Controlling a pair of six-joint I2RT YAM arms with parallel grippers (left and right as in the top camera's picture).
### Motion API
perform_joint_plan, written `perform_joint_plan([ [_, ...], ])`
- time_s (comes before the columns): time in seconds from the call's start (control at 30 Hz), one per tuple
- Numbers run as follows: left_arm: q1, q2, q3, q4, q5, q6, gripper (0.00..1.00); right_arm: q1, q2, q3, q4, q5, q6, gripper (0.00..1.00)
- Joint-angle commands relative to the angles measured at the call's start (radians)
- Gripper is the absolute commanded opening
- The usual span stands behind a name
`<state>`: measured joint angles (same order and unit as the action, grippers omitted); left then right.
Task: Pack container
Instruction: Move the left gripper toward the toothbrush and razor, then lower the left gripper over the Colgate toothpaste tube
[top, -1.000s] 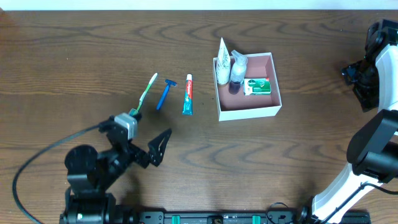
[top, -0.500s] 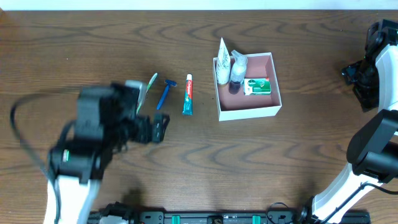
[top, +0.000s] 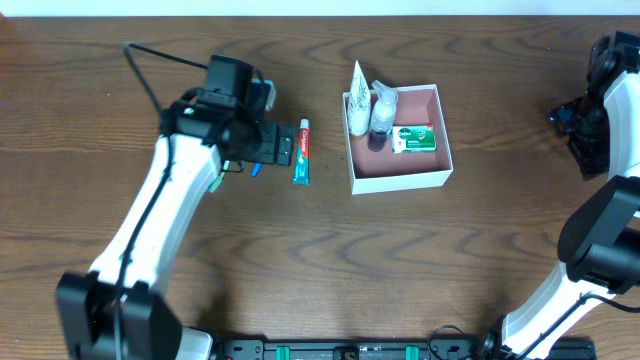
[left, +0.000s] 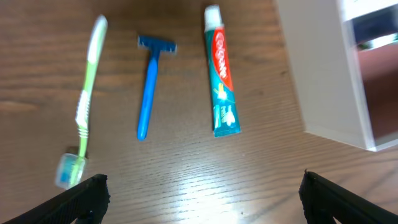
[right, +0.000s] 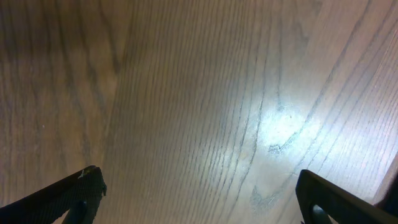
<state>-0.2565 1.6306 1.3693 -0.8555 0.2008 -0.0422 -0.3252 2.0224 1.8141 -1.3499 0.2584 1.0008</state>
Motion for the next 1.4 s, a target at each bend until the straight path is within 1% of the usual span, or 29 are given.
perform_joint_plan([
  [0.0, -0.043, 0.074, 0.015, 0.0, -0.09, -0.048, 0.98, -0.003, 0.005, 0.002, -0.002, 0.014, 0.016, 0.99],
  [0.07, -0.062, 0.119, 0.015, 0.011, -0.122, -0.073, 0.98, -0.003, 0.005, 0.002, -0.002, 0.014, 0.016, 0.99],
  [0.13, -0.068, 0.159, 0.015, 0.031, -0.123, -0.092, 0.98, -0.003, 0.005, 0.002, -0.002, 0.014, 0.016, 0.99],
  [0.37, -0.068, 0.245, 0.015, 0.097, -0.123, -0.09, 0.98, -0.003, 0.005, 0.002, -0.002, 0.014, 0.016, 0.99],
  [0.67, -0.071, 0.277, 0.015, 0.174, -0.124, -0.09, 0.98, -0.003, 0.005, 0.002, -0.002, 0.014, 0.016, 0.99],
  [1.1, -0.084, 0.324, 0.015, 0.222, -0.124, -0.096, 0.98, -0.003, 0.005, 0.002, -0.002, 0.014, 0.016, 0.99],
  [1.27, -0.111, 0.324, 0.015, 0.237, -0.167, -0.153, 0.98, -0.003, 0.005, 0.002, -0.002, 0.014, 0.016, 0.99],
  [1.37, -0.127, 0.324, 0.015, 0.245, -0.174, -0.161, 0.98, -0.003, 0.005, 0.002, -0.002, 0.014, 0.016, 0.99],
])
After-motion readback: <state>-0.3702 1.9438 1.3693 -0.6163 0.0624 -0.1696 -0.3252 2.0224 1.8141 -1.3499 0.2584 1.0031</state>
